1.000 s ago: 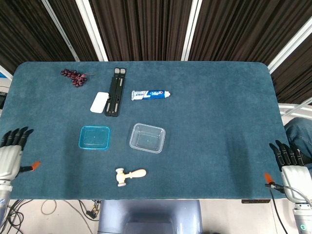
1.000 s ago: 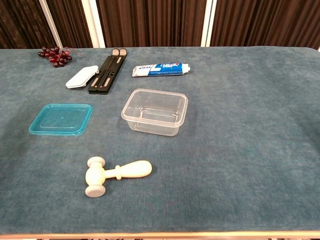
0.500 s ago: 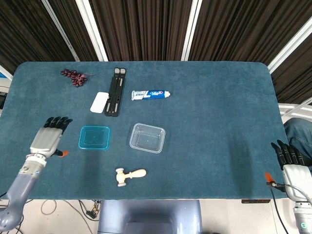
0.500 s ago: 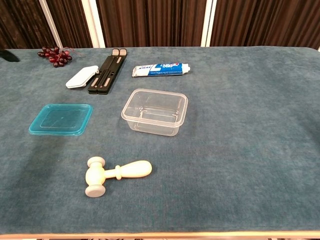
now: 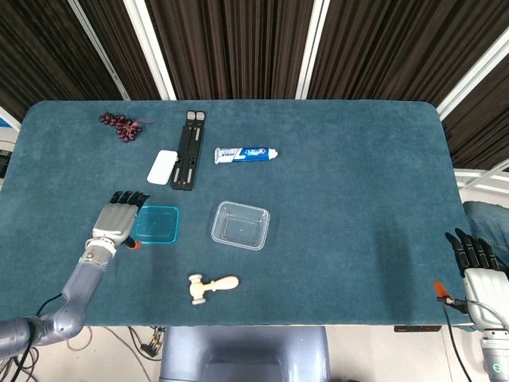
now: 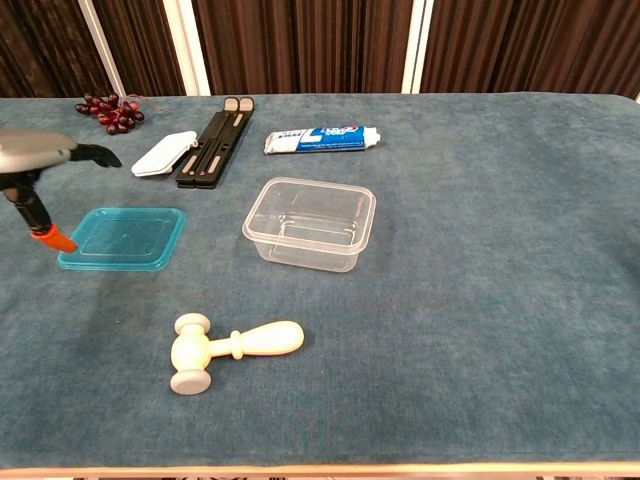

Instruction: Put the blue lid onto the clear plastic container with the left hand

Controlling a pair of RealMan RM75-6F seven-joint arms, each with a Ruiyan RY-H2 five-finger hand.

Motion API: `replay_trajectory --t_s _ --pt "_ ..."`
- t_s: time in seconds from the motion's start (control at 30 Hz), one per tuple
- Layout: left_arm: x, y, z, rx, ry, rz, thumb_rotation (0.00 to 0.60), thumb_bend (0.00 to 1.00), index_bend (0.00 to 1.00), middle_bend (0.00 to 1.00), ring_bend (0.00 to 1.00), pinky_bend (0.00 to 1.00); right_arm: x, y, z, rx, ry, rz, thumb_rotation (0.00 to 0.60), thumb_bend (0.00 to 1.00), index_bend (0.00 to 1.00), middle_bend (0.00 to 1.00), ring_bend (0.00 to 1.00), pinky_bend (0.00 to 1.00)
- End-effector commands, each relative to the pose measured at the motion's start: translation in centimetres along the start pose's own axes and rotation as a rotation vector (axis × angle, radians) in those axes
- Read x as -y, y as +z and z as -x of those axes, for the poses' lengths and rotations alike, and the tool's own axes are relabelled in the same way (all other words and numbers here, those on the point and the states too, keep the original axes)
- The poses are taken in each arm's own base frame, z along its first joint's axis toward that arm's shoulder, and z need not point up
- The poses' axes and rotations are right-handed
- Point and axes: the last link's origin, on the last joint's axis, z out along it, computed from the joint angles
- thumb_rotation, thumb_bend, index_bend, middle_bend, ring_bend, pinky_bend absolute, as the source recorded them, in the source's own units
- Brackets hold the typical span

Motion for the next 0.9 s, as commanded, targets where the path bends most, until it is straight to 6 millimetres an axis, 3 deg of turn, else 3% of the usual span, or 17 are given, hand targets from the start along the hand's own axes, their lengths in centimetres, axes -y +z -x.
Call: replay_trajectory --t_s 0.03,0.47,0.9 --pt "-0.6 0.9 0.8 0.027 0.014 0.001 0.600 0.12 0.09 0.05 0.00 0.00 0.0 0.0 0.0 0.002 0.003 0.003 0.600 0.35 0.00 0.00 0.00 0.00" --pt "-2.4 2.6 2.6 0.072 0.030 0.043 0.600 0.12 0.09 0.05 0.00 0.00 -0.2 0.1 0.1 0.006 0.007 0.023 0.600 0.35 0.00 0.00 0.00 0.00" --pt "-3.6 3.1 2.4 0.041 0.051 0.074 0.600 0.12 0.09 0.07 0.00 0.00 -0.2 0.1 0.1 0.011 0.013 0.035 0.600 0.35 0.00 0.00 0.00 0.00"
